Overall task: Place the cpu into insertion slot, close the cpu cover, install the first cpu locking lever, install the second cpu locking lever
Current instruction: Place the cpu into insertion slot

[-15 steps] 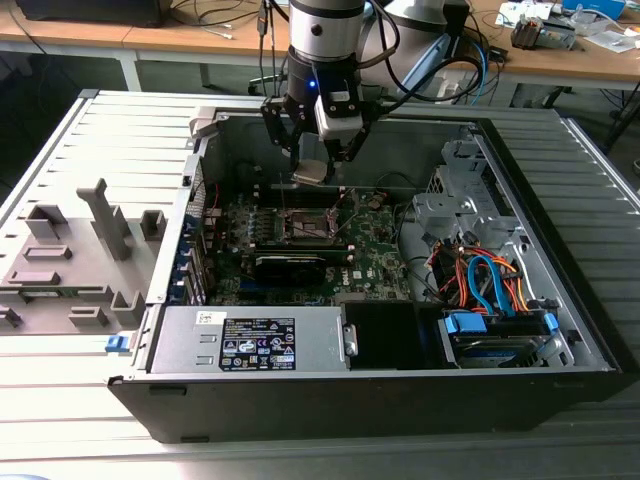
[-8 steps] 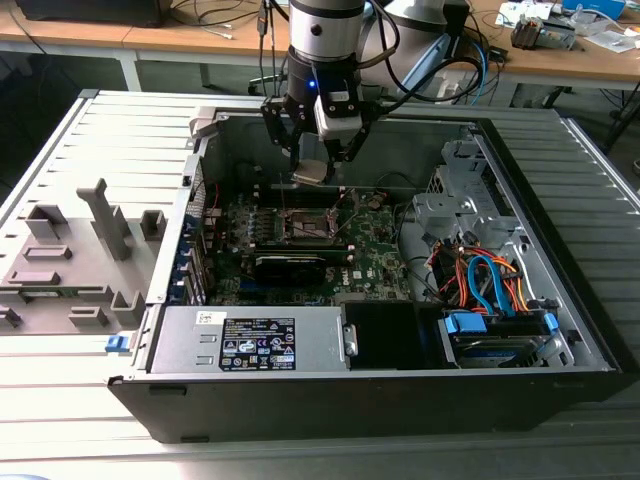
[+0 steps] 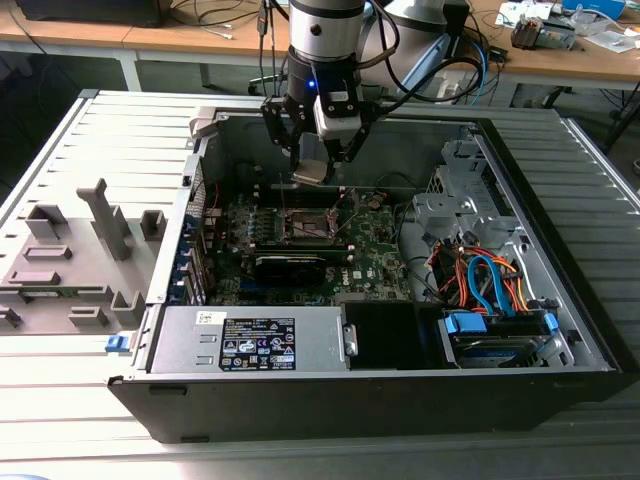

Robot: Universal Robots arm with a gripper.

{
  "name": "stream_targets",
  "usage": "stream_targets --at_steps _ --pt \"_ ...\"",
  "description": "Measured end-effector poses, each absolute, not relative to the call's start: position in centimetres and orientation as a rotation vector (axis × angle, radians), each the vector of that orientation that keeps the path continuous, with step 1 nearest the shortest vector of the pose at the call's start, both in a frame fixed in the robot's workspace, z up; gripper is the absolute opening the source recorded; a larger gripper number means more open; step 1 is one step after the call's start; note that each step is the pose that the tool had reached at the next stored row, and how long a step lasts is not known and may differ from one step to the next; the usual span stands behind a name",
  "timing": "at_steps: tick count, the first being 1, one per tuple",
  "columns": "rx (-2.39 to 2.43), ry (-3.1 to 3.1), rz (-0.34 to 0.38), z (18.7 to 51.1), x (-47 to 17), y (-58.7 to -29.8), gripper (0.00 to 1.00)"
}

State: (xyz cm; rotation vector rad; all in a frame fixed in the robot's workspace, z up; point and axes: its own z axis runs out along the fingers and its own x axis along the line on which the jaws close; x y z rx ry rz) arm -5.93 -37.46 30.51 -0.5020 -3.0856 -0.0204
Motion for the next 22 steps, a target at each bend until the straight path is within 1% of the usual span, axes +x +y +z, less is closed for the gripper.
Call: stream_targets --at_steps 22 --pt "-0.551 -3.078 -0.021 30.51 -5.93 -37.46 0.55"
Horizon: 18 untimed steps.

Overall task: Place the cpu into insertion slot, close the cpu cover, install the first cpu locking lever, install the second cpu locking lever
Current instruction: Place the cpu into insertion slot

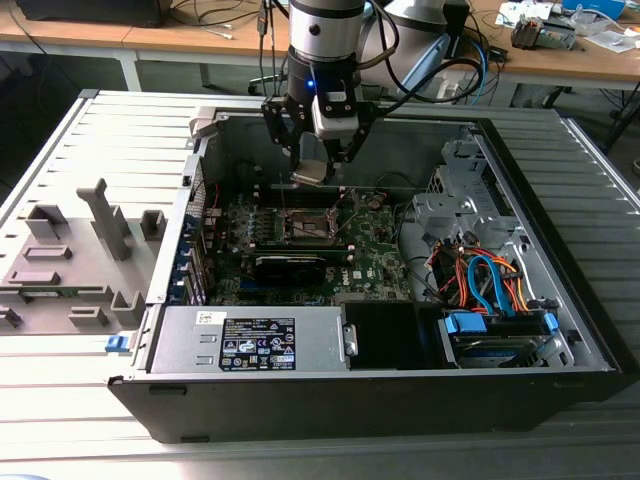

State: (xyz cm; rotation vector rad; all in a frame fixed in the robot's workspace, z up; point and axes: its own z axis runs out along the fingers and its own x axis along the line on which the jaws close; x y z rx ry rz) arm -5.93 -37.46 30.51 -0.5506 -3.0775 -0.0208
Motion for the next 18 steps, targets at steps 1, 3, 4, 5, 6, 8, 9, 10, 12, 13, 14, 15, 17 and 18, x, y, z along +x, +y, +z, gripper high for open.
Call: stream_targets --at_steps 1,3,4,5,6,8,9,10,12,13,14,15,17,18 --pt "-0.554 -3.077 -0.021 30.51 -5.93 -37.46 0.55" --pt "-0.557 -3.076 -0.021 30.51 -5.93 -37.46 0.55" --pt "-0.559 -3.076 -0.021 30.51 -5.93 -37.46 0.55" --pt "-0.561 -3.076 -0.021 30.51 -5.93 -37.46 0.55" --pt "-0.563 -3.075 -0.021 30.51 -5.93 -37.46 0.55" --pt "-0.568 -3.074 -0.021 30.51 -5.93 -37.46 0.55" --pt "-0.569 -3.074 -0.021 30.51 -5.93 -37.46 0.55" --pt "-0.571 -3.074 -0.021 30.51 -5.93 -37.46 0.55" --pt "-0.574 -3.073 -0.021 30.51 -5.93 -37.46 0.55" --pt "-0.577 -3.073 -0.021 30.51 -5.93 -37.46 0.55" --pt "-0.578 -3.073 -0.021 30.51 -5.93 -37.46 0.55" --pt "-0.580 -3.072 -0.021 30.51 -5.93 -37.46 0.55" --pt "-0.583 -3.072 -0.021 30.51 -5.93 -37.46 0.55" --pt "-0.584 -3.071 -0.021 30.51 -5.93 -37.46 0.55"
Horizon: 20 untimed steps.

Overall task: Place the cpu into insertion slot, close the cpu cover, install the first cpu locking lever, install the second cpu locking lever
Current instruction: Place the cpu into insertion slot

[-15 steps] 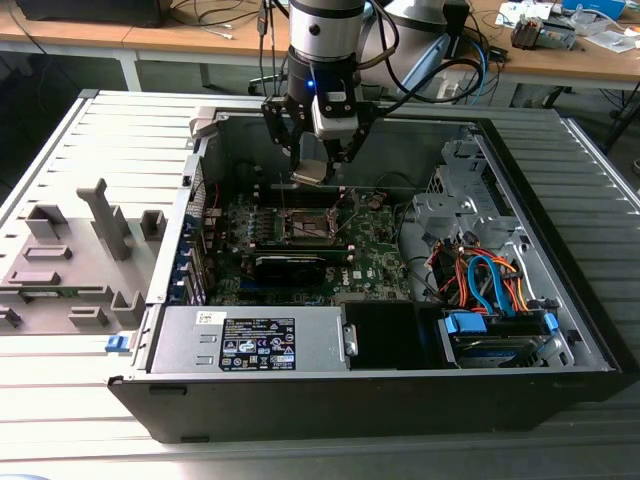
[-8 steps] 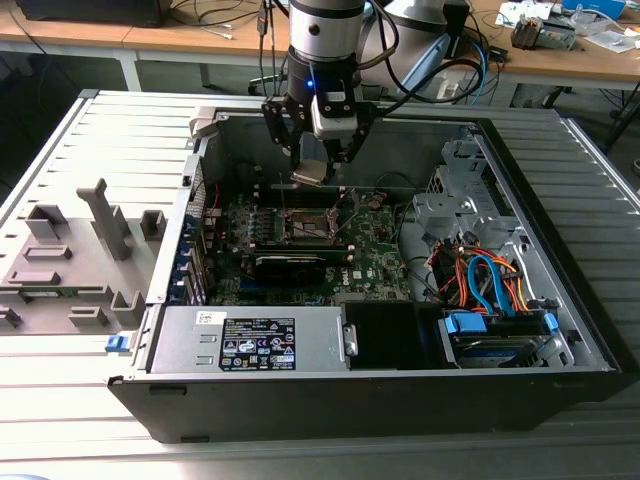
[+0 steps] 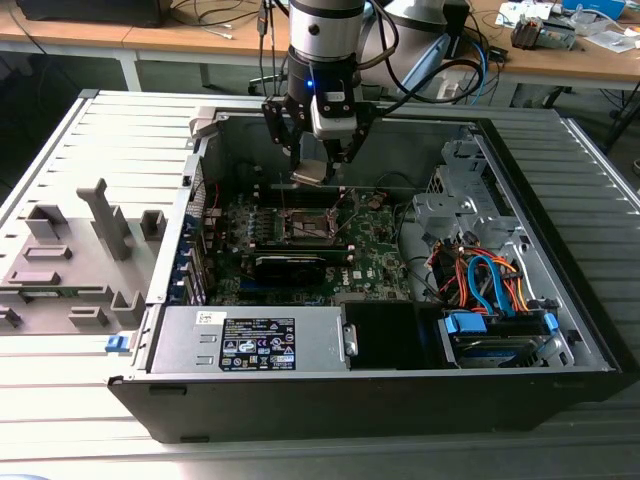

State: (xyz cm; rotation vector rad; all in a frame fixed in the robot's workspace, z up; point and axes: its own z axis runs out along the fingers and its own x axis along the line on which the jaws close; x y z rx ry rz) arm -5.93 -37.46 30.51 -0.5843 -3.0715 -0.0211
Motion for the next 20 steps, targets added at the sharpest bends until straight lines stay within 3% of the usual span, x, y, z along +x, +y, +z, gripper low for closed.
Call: stream_targets --at_steps 20 --pt "-0.663 -3.056 -0.022 30.50 -5.93 -37.46 0.55"
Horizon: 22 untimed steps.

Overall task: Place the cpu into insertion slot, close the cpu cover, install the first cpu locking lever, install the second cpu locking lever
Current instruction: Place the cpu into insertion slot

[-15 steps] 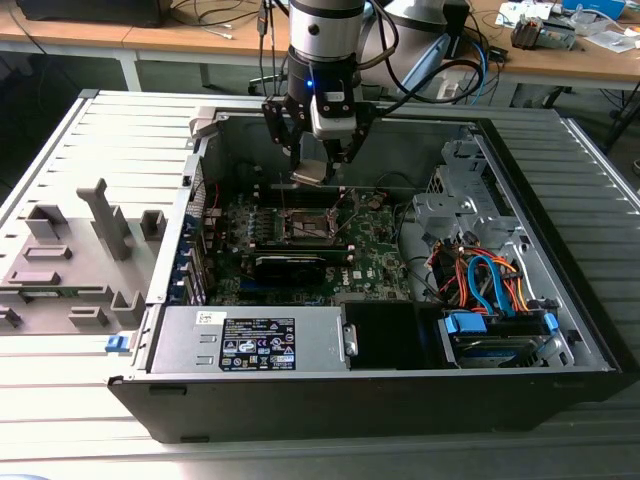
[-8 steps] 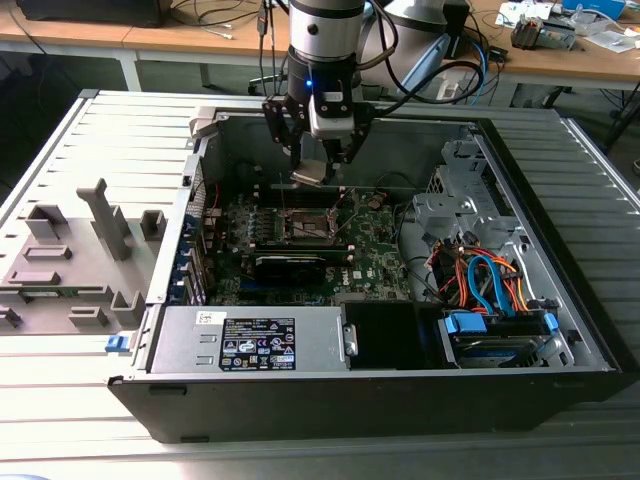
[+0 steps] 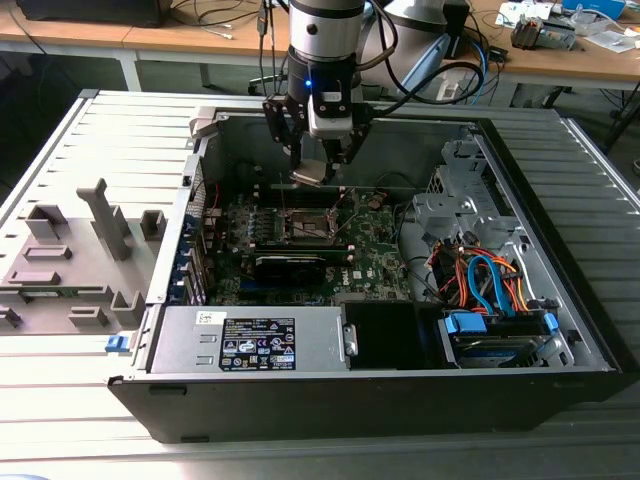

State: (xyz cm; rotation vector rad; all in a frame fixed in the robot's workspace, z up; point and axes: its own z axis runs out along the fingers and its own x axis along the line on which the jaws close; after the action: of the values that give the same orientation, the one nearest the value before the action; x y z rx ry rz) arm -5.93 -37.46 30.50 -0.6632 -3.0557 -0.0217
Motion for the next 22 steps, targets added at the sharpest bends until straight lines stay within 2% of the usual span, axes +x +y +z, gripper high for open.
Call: stream_targets --at_steps 22 --pt "-0.722 -3.043 -0.022 30.49 -5.92 -37.46 0.55"
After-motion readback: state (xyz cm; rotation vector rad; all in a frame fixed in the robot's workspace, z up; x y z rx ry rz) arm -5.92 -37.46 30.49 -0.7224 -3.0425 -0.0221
